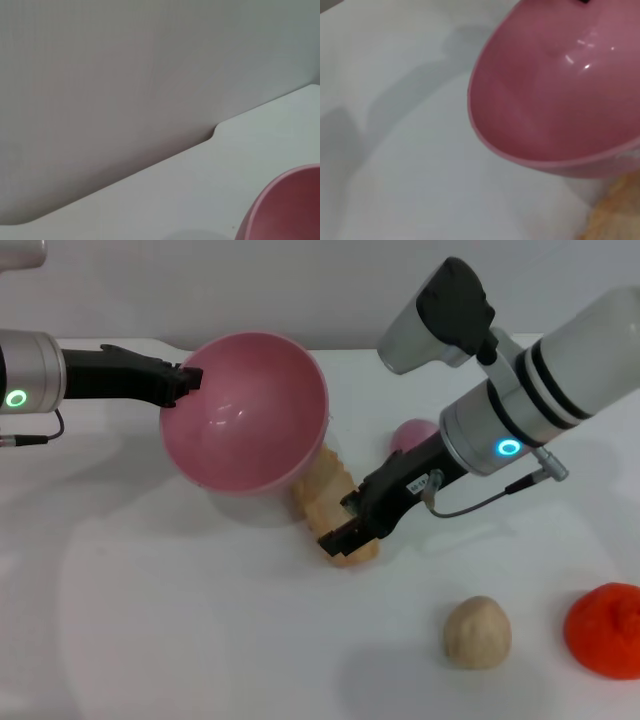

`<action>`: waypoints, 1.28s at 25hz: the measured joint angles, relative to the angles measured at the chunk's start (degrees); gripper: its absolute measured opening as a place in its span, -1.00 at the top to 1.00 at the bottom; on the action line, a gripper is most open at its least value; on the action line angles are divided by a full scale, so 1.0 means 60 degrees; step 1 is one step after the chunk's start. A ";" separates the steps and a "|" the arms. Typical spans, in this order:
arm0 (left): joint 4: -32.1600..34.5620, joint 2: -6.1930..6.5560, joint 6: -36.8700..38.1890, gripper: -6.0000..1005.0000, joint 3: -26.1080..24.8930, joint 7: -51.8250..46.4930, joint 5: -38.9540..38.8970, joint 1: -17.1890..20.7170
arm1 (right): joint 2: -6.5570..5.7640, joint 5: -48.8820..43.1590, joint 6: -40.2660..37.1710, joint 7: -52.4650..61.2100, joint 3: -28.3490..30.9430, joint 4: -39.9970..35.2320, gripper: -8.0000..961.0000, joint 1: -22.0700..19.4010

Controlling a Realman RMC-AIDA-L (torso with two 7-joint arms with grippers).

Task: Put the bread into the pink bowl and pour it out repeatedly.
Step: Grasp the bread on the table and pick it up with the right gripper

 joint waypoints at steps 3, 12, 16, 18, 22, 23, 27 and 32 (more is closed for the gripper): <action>0.0010 0.0002 0.0021 0.90 0.0000 0.0000 -0.0002 0.0025 | 0.0011 0.0167 0.0148 0.0033 -0.0171 0.0011 -0.43 -0.0153; 0.0062 -0.0002 0.0175 0.90 0.0000 0.0001 -0.0002 0.0163 | 0.0031 0.0736 0.0773 0.0120 -0.1035 0.0016 -0.43 -0.0429; 0.0106 -0.0009 0.0226 0.90 0.0000 0.0001 -0.0002 0.0241 | 0.0034 0.0743 0.0858 0.0124 -0.1059 0.0016 -0.43 -0.0504; 0.0108 -0.0016 0.0241 0.90 0.0000 0.0001 -0.0002 0.0263 | 0.0035 0.0745 0.0896 0.0125 -0.1059 0.0012 -0.43 -0.0543; 0.0123 -0.0019 0.0295 0.90 0.0000 0.0001 0.0000 0.0287 | 0.0026 0.0750 0.0911 0.0137 -0.1059 -0.0006 -0.43 -0.0566; 0.0127 -0.0020 0.0314 0.90 0.0000 0.0001 -0.0001 0.0291 | 0.0025 0.0751 0.0912 0.0138 -0.1059 -0.0008 -0.43 -0.0570; 0.0149 -0.0031 0.0371 0.90 0.0003 0.0001 0.0000 0.0310 | 0.0014 0.0752 0.0912 0.0141 -0.1060 -0.0021 -0.43 -0.0642; 0.0174 -0.0040 0.0418 0.90 0.0014 0.0001 -0.0061 0.0334 | -0.0007 0.0749 0.0924 0.0143 -0.1060 -0.0044 -0.43 -0.0698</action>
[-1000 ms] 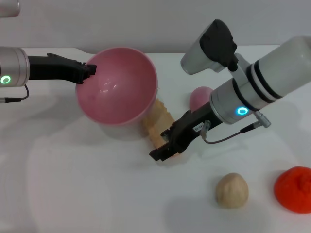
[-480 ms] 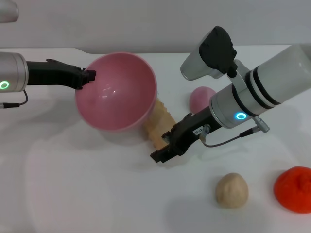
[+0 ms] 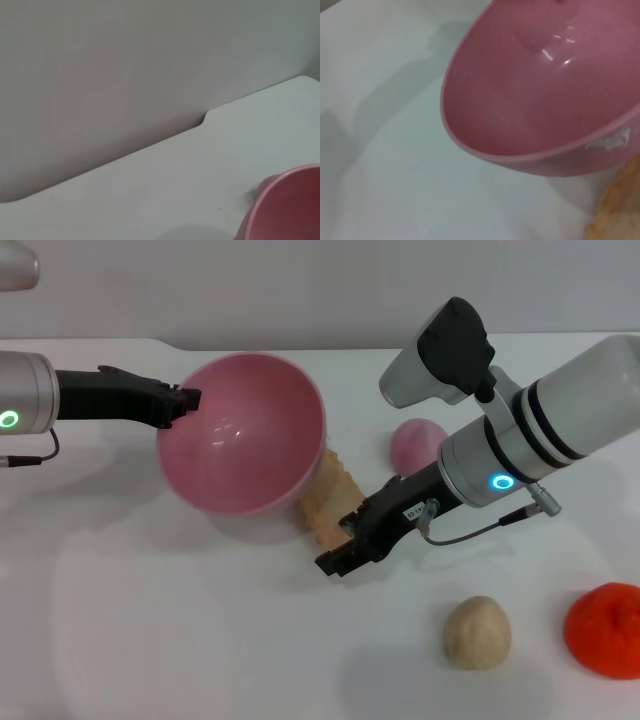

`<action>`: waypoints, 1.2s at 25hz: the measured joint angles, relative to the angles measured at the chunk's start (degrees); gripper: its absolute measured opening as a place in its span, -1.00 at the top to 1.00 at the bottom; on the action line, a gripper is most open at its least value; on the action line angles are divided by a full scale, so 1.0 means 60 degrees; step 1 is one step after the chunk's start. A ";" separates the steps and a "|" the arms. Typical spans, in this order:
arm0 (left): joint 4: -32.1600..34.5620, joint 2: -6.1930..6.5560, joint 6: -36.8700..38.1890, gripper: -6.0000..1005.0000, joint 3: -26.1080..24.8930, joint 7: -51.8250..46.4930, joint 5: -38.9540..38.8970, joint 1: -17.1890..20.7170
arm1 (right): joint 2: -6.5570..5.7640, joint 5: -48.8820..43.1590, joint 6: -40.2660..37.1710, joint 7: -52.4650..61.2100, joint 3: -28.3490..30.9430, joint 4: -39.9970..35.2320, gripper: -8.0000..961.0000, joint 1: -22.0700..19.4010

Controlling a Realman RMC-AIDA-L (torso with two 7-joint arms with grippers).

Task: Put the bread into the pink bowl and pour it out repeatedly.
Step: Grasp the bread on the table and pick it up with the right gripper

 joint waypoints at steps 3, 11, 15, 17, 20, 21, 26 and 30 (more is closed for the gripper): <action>0.0010 0.0001 0.0005 0.90 0.0023 0.0000 -0.0023 0.0001 | -0.0003 -0.0044 0.0063 0.0002 0.0000 0.0030 -0.43 -0.0011; 0.0010 0.0000 0.0020 0.90 0.0107 -0.0016 -0.0064 0.0019 | -0.0020 -0.0103 0.0345 0.0003 0.0001 0.0061 -0.43 -0.0140; 0.0010 0.0000 0.0050 0.90 0.0123 -0.0020 -0.0129 0.0027 | -0.0035 -0.0112 0.0464 0.0003 -0.0014 0.0081 -0.43 -0.0185; 0.0010 0.0000 0.0066 0.90 0.0148 -0.0016 -0.0169 0.0031 | -0.0036 -0.0114 0.0534 0.0003 -0.0025 0.0101 -0.43 -0.0213; 0.0014 0.0000 0.0071 0.90 0.0183 -0.0015 -0.0183 0.0055 | -0.0028 -0.0116 0.0622 0.0003 -0.0087 0.0199 -0.43 -0.0231; 0.0016 0.0000 0.0071 0.90 0.0193 -0.0015 -0.0186 0.0059 | -0.0028 -0.0117 0.0651 0.0003 -0.0102 0.0230 -0.43 -0.0231; 0.0020 0.0000 0.0071 0.90 0.0225 -0.0011 -0.0191 0.0084 | -0.0023 -0.0117 0.0871 0.0002 -0.0126 0.0450 -0.43 -0.0231; 0.0020 0.0000 0.0070 0.90 0.0233 0.0007 -0.0191 0.0107 | -0.0019 -0.0117 0.1045 -0.0018 -0.0130 0.0570 -0.43 -0.0231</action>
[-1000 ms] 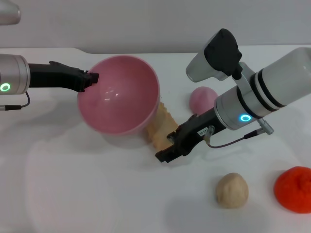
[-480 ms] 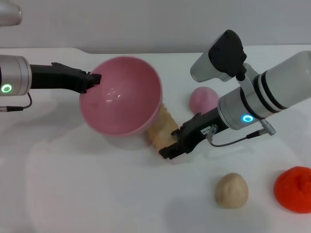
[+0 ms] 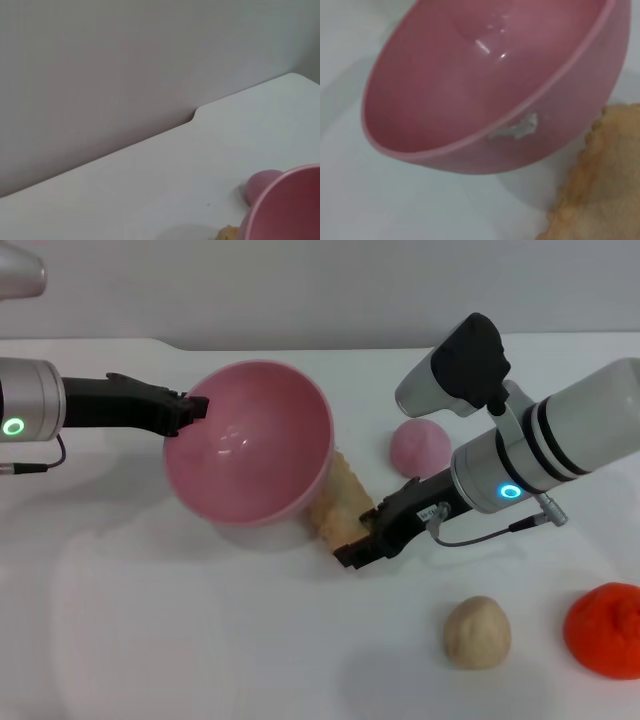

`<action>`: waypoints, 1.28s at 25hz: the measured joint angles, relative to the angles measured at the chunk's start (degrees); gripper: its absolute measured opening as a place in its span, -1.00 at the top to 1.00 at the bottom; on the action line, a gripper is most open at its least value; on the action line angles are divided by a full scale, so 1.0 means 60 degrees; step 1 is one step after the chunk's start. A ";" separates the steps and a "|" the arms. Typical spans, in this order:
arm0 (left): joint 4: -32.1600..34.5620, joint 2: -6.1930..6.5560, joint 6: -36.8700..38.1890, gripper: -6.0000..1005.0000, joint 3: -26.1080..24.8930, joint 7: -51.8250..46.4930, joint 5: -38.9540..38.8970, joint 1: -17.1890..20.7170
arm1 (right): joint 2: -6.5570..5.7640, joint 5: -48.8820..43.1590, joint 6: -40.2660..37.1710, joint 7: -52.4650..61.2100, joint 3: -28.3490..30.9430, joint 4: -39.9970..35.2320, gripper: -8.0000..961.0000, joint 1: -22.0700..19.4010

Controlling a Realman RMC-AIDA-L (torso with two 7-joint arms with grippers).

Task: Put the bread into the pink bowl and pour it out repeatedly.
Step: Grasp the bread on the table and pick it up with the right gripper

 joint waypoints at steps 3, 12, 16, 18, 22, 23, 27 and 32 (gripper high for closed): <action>0.0000 0.0000 -0.0001 0.90 0.0003 0.0041 0.0000 0.0011 | 0.0000 0.0000 0.0090 -0.0001 -0.0002 0.0034 -0.43 -0.0011; 0.0000 0.0000 0.0000 0.90 0.0032 0.0066 0.0001 0.0067 | -0.0008 0.0000 0.0322 0.0014 0.0100 0.0028 -0.43 -0.0161; 0.0000 0.0000 0.0003 0.90 0.0077 0.0066 0.0001 0.0095 | -0.0012 0.0026 0.0338 0.0015 0.0137 -0.0092 -0.43 -0.0296; 0.0000 0.0000 0.0005 0.90 0.0106 0.0066 0.0001 0.0102 | -0.0014 0.0032 0.0345 0.0016 0.0146 -0.0116 -0.43 -0.0330; 0.0000 0.0000 0.0008 0.90 0.0122 0.0066 -0.0002 0.0102 | -0.0015 0.0014 0.0374 0.0023 0.0157 -0.0124 -0.42 -0.0359; 0.0000 0.0000 0.0010 0.90 0.0122 0.0066 -0.0003 0.0102 | -0.0015 0.0012 0.0400 0.0042 0.0158 -0.0130 -0.42 -0.0373; -0.0001 0.0000 0.0018 0.90 0.0169 0.0059 -0.0010 0.0104 | -0.0026 0.0007 0.0453 0.0102 0.0201 -0.0167 -0.42 -0.0438; -0.0001 0.0000 0.0023 0.90 0.0240 0.0037 -0.0054 0.0127 | -0.0029 0.0001 0.0534 0.0115 0.0247 -0.0244 -0.40 -0.0532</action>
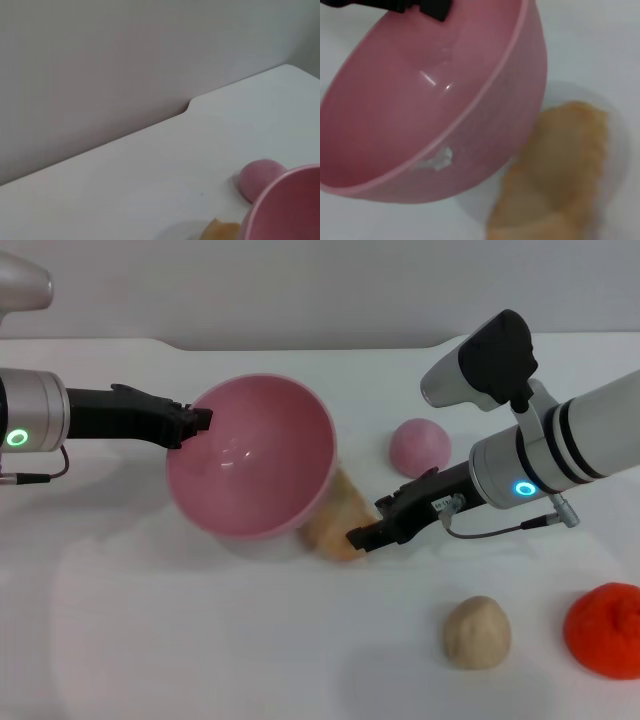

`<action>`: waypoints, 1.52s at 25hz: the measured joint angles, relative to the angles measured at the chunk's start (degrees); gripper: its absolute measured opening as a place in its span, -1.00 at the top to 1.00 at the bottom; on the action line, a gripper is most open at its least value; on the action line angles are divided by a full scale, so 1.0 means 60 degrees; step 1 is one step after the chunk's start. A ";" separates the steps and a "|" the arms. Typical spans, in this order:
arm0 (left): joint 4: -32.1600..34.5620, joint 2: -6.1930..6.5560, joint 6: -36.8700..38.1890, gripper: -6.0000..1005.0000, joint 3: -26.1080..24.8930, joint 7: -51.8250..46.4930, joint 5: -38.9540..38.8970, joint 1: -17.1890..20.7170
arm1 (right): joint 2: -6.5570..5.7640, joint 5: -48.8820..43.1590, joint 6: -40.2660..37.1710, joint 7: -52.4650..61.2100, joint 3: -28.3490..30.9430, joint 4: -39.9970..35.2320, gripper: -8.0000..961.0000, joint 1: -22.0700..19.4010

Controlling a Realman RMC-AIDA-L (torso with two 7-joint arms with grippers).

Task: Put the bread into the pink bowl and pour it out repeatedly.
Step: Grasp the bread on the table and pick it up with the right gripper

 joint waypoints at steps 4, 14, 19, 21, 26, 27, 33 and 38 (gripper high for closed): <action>0.0000 0.0000 0.0001 0.90 0.0014 0.0002 -0.0054 0.0016 | 0.0000 -0.0001 0.0031 0.0004 0.0001 -0.0002 -0.39 -0.0016; 0.0000 0.0000 -0.0025 0.90 0.0012 0.0023 -0.0063 0.0028 | -0.0014 0.0000 -0.0163 -0.0074 -0.0217 -0.0923 0.17 -0.0411; 0.0000 0.0000 -0.0014 0.90 0.0012 0.0034 -0.0063 0.0025 | -0.0015 0.0004 -0.0309 -0.0030 -0.0196 -0.1205 0.57 -0.0494; 0.0001 0.0000 -0.0014 0.90 0.0012 0.0039 -0.0063 0.0025 | -0.0015 0.0005 -0.0331 -0.0017 -0.0194 -0.1264 0.61 -0.0502; 0.0078 0.0000 -0.0002 0.90 0.0012 0.0044 -0.0063 0.0044 | -0.0015 0.0005 -0.0291 -0.0005 -0.0215 -0.1293 0.57 -0.0504; 0.0080 0.0000 -0.0001 0.90 0.0011 0.0044 -0.0063 0.0050 | -0.0015 0.0005 -0.0279 -0.0006 -0.0213 -0.1298 0.51 -0.0505; 0.0087 0.0000 0.0001 0.90 0.0011 0.0044 -0.0062 0.0065 | -0.0013 0.0011 -0.0105 -0.0007 -0.0174 -0.1229 0.22 -0.0501; 0.0097 0.0000 0.0010 0.90 0.0063 0.0044 -0.0115 0.0070 | 0.0029 0.0085 0.0302 -0.0040 -0.0255 -0.1131 0.00 -0.0509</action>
